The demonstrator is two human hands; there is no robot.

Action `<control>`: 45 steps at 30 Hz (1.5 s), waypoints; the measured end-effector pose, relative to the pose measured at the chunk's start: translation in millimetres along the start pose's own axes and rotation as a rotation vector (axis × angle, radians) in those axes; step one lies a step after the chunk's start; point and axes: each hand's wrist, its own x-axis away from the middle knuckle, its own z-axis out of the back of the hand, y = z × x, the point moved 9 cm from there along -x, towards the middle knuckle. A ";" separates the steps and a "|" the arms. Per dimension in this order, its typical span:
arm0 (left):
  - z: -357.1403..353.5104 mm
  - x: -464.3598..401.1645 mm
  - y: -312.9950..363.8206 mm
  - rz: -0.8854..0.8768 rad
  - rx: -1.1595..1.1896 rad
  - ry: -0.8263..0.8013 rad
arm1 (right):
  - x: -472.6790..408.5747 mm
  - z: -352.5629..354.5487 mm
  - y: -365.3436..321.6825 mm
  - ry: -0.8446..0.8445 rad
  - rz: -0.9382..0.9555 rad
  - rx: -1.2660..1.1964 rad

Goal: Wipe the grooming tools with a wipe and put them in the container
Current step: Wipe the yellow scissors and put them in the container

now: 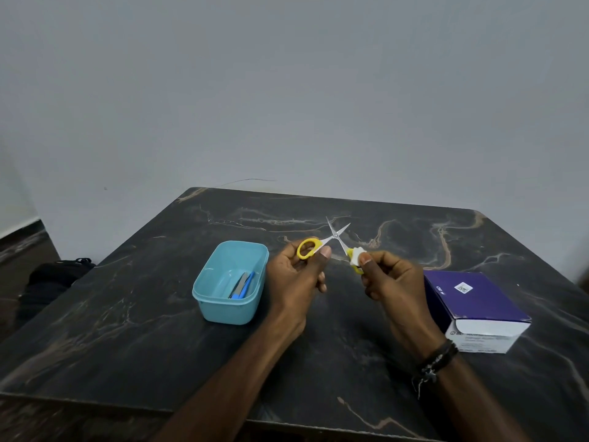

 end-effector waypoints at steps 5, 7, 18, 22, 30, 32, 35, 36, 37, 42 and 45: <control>-1.4 1.8 -4.0 0.059 0.144 0.009 | 3.5 -10.6 -1.8 -0.104 0.012 0.029; 1.5 1.3 -0.7 0.031 0.161 0.050 | 4.6 -14.9 -2.0 -0.137 0.009 0.014; 6.0 1.1 6.4 -0.036 0.096 0.111 | 9.3 -27.3 -1.1 -0.324 0.006 0.132; 2.4 1.6 7.6 -0.032 0.138 0.061 | 8.3 -27.7 -1.0 -0.309 0.030 0.152; -7.9 7.5 9.8 -0.028 0.039 -0.067 | -7.2 22.0 -2.4 0.159 0.093 -0.004; -16.1 11.6 8.8 -0.011 0.010 -0.141 | -6.7 21.6 -2.6 0.164 0.097 0.010; -22.3 15.5 8.2 0.002 -0.017 -0.204 | -6.0 16.8 -2.0 0.117 0.096 0.046; -22.4 15.7 8.3 0.000 -0.019 -0.211 | -5.9 15.8 -2.3 0.105 0.100 0.047; -21.8 15.3 8.2 -0.005 -0.021 -0.212 | -5.8 14.9 -3.1 0.097 0.106 0.049; -19.2 13.1 7.9 -0.046 -0.062 -0.214 | -4.9 12.8 -4.6 0.093 0.106 0.046; -19.8 13.3 6.4 -0.045 -0.072 -0.217 | -4.5 14.5 -4.2 0.099 0.109 0.049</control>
